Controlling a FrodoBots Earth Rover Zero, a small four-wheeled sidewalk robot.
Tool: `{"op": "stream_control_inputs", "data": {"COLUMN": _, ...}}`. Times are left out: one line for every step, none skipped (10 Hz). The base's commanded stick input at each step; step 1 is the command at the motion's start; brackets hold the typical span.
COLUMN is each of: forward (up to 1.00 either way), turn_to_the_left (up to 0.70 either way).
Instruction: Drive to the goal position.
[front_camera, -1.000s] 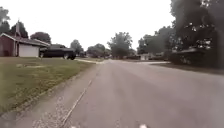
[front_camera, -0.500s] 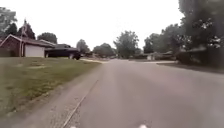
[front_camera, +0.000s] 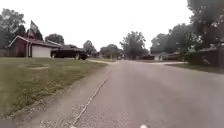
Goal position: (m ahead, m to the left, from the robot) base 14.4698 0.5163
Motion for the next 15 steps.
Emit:
{"op": "stream_control_inputs", "data": {"forward": 0.7, "turn_to_the_left": 0.0}}
{"op": "stream_control_inputs", "data": {"forward": 0.7, "turn_to_the_left": 0.0}}
{"op": "stream_control_inputs", "data": {"forward": 0.7, "turn_to_the_left": 0.0}}
{"op": "stream_control_inputs", "data": {"forward": 0.7, "turn_to_the_left": 0.06}}
{"op": "stream_control_inputs", "data": {"forward": 0.7, "turn_to_the_left": 0.17}}
{"op": "stream_control_inputs", "data": {"forward": 0.7, "turn_to_the_left": 0.15}}
{"op": "stream_control_inputs", "data": {"forward": 0.7, "turn_to_the_left": 0.0}}
{"op": "stream_control_inputs", "data": {"forward": 0.7, "turn_to_the_left": 0.0}}
{"op": "stream_control_inputs", "data": {"forward": 0.7, "turn_to_the_left": 0.0}}
{"op": "stream_control_inputs", "data": {"forward": 0.7, "turn_to_the_left": 0.0}}
{"op": "stream_control_inputs", "data": {"forward": 0.7, "turn_to_the_left": 0.0}}
{"op": "stream_control_inputs", "data": {"forward": 0.7, "turn_to_the_left": 0.0}}
{"op": "stream_control_inputs", "data": {"forward": 0.7, "turn_to_the_left": 0.0}}
{"op": "stream_control_inputs", "data": {"forward": 0.7, "turn_to_the_left": 0.0}}
{"op": "stream_control_inputs", "data": {"forward": 0.7, "turn_to_the_left": 0.0}}
